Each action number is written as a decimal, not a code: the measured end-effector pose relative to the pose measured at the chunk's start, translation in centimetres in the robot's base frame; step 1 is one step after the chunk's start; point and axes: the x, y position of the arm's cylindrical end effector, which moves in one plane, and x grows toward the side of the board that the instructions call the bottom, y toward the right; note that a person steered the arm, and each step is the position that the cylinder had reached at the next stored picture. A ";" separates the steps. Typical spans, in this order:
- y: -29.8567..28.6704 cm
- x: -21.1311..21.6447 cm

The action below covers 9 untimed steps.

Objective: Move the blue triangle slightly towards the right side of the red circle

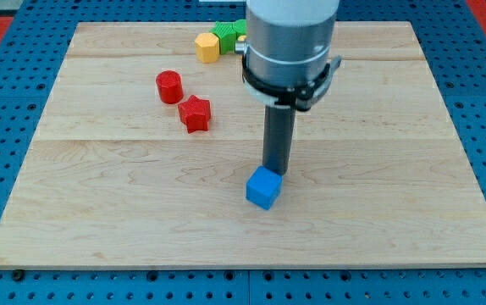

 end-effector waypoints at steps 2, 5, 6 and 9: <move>-1.5 -0.5; 2.0 -14.8; 3.2 -17.4; 5.0 -21.8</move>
